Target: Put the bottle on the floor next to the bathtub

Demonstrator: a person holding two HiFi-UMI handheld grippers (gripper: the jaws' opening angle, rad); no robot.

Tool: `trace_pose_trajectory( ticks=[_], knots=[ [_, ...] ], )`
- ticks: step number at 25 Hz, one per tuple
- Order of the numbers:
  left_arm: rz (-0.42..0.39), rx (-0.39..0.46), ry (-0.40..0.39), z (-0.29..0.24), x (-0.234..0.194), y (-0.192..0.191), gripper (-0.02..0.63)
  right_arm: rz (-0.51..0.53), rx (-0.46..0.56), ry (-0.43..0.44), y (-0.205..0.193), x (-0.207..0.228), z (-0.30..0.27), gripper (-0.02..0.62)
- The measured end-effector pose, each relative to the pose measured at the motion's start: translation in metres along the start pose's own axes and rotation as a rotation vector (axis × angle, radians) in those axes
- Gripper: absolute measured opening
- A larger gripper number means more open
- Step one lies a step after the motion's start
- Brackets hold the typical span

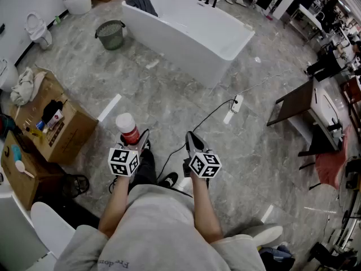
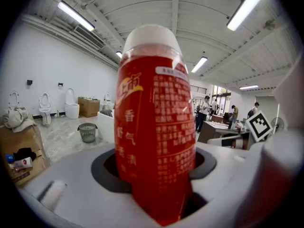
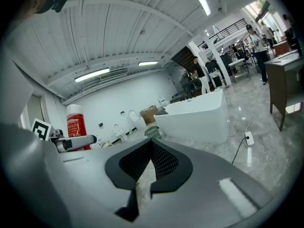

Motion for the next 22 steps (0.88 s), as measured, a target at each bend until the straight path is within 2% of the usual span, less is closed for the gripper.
trace_pose_trajectory(
  ticks=[5,14,16,19,22],
  knots=[
    [-0.03,-0.005,-0.008,-0.009,-0.005,0.002,0.328,0.016,-0.015,-0.028,-0.002,0.01,-0.009,0.0],
    [-0.026,-0.035,-0.016,-0.037,-0.021,0.013,0.328,-0.044,0.008,-0.053,0.003,0.022,-0.037,0.0],
    [-0.061,-0.025,-0.011,-0.054,-0.032,0.032,0.328,-0.032,0.021,-0.04,0.021,0.03,-0.053,0.002],
    [-0.128,0.036,0.025,-0.092,-0.057,0.086,0.328,0.024,0.02,-0.018,0.068,0.038,-0.094,0.002],
    [-0.122,0.101,0.08,-0.132,-0.081,0.141,0.328,0.056,0.016,-0.038,0.113,0.034,-0.14,0.002]
  ],
)
Point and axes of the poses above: the fingertips, and each gripper's own axes: z backward along the fingers, x to its right, y out of its top, the point moved 2 cm from there along z, backward along the fingers, and after that the axes turned 1 degree about z, right-handed, at the moved point
